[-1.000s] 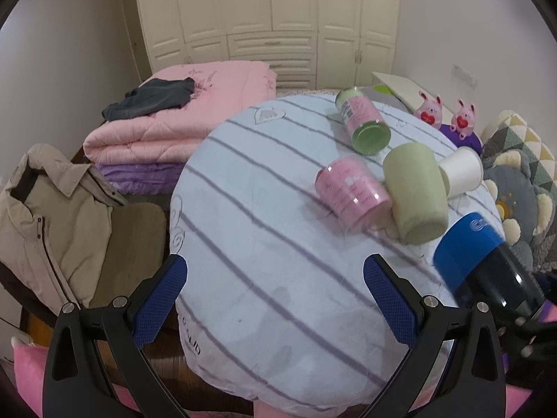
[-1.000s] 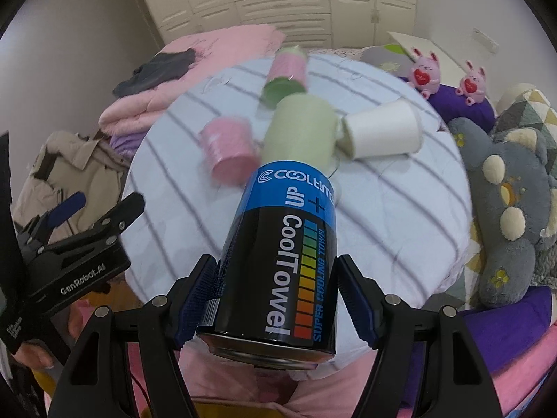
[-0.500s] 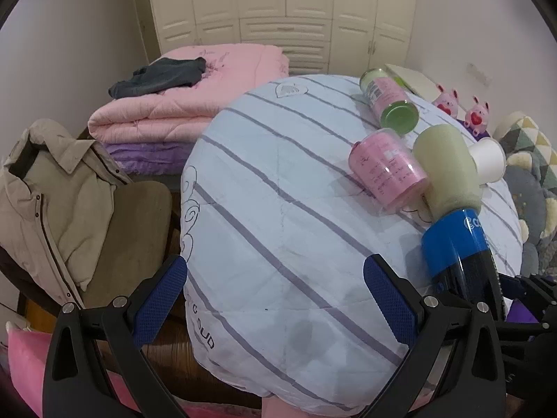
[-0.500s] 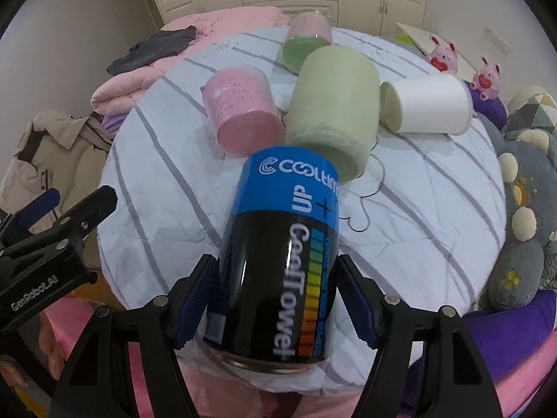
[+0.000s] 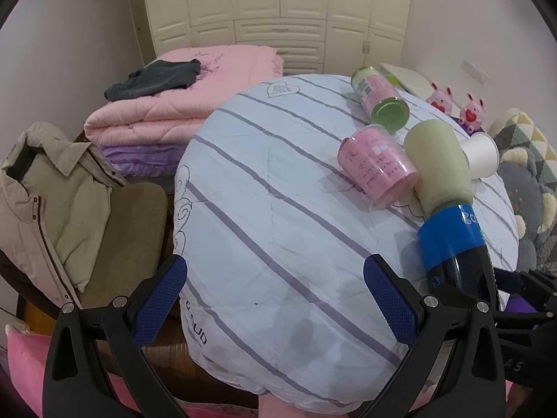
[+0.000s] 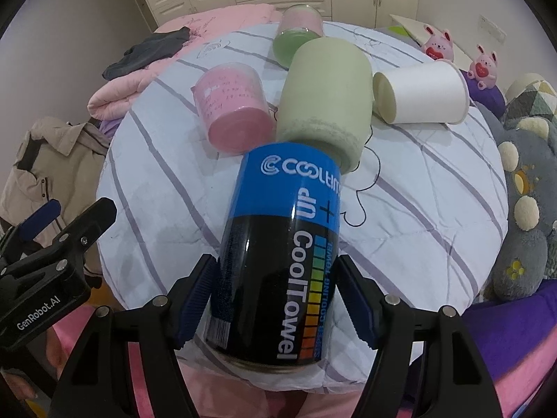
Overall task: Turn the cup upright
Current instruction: 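Lift the blue can with the right tool and carry it over the table, then rotate the blue can upright with the right tool, open end up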
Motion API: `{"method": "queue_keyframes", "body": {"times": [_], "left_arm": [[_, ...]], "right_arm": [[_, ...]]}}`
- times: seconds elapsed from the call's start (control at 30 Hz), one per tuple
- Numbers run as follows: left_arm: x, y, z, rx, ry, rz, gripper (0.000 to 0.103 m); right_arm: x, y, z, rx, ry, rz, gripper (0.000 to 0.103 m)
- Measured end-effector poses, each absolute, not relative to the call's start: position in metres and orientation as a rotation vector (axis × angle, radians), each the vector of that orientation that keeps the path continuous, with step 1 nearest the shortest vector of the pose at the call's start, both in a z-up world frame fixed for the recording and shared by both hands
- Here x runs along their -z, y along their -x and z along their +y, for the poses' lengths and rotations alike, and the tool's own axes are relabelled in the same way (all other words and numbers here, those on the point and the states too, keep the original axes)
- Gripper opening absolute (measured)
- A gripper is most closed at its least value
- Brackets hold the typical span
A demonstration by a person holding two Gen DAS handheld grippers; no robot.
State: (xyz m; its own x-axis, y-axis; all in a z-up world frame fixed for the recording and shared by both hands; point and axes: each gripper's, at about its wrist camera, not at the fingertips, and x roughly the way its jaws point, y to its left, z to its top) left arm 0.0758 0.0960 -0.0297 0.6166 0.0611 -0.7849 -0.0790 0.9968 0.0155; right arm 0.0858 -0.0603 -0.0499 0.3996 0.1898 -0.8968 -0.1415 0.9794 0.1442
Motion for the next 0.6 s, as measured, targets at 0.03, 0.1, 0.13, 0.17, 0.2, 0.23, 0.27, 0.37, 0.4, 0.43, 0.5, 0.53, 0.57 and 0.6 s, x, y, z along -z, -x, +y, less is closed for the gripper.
{"method": "queue_keyframes", "body": {"times": [0.03, 0.1, 0.13, 0.17, 0.2, 0.23, 0.27, 0.37, 0.4, 0.43, 0.5, 0.53, 0.57, 0.6], "left_arm": [[0.029, -0.075, 0.095, -0.084, 0.017, 0.904, 0.102], [0.028, -0.075, 0.094, -0.087, 0.013, 0.902, 0.102], [0.027, -0.074, 0.094, -0.084, 0.015, 0.898, 0.102], [0.026, -0.073, 0.094, -0.083, 0.017, 0.896, 0.102], [0.025, -0.072, 0.094, -0.082, 0.017, 0.896, 0.102], [0.024, -0.071, 0.093, -0.083, 0.015, 0.896, 0.102], [0.023, -0.070, 0.093, -0.085, 0.013, 0.893, 0.102], [0.020, -0.066, 0.090, -0.082, 0.014, 0.888, 0.102], [0.019, -0.065, 0.089, -0.082, 0.014, 0.887, 0.102], [0.018, -0.064, 0.088, -0.083, 0.013, 0.884, 0.102], [0.016, -0.062, 0.085, -0.081, 0.012, 0.882, 0.102], [0.015, -0.061, 0.083, -0.078, 0.012, 0.881, 0.102], [0.014, -0.060, 0.080, -0.077, 0.009, 0.880, 0.102], [0.014, -0.059, 0.078, -0.076, 0.007, 0.880, 0.102]], "right_arm": [[0.048, -0.086, -0.061, -0.215, -0.052, 1.135, 0.071], [0.041, -0.084, -0.062, -0.226, -0.062, 1.126, 0.071], [0.038, -0.083, -0.063, -0.231, -0.065, 1.121, 0.071], [0.035, -0.082, -0.062, -0.236, -0.064, 1.112, 0.071], [0.030, -0.080, -0.062, -0.240, -0.058, 1.104, 0.071], [0.028, -0.079, -0.062, -0.240, -0.054, 1.099, 0.071], [0.025, -0.078, -0.062, -0.242, -0.052, 1.092, 0.071], [0.016, -0.075, -0.065, -0.249, -0.056, 1.076, 0.071], [0.013, -0.074, -0.066, -0.248, -0.055, 1.073, 0.071], [0.012, -0.073, -0.067, -0.248, -0.055, 1.069, 0.071], [0.009, -0.070, -0.070, -0.247, -0.059, 1.058, 0.071], [0.008, -0.068, -0.072, -0.245, -0.059, 1.056, 0.071], [0.006, -0.069, -0.074, -0.243, -0.059, 1.056, 0.071], [0.006, -0.068, -0.076, -0.236, -0.057, 1.054, 0.071]]}}
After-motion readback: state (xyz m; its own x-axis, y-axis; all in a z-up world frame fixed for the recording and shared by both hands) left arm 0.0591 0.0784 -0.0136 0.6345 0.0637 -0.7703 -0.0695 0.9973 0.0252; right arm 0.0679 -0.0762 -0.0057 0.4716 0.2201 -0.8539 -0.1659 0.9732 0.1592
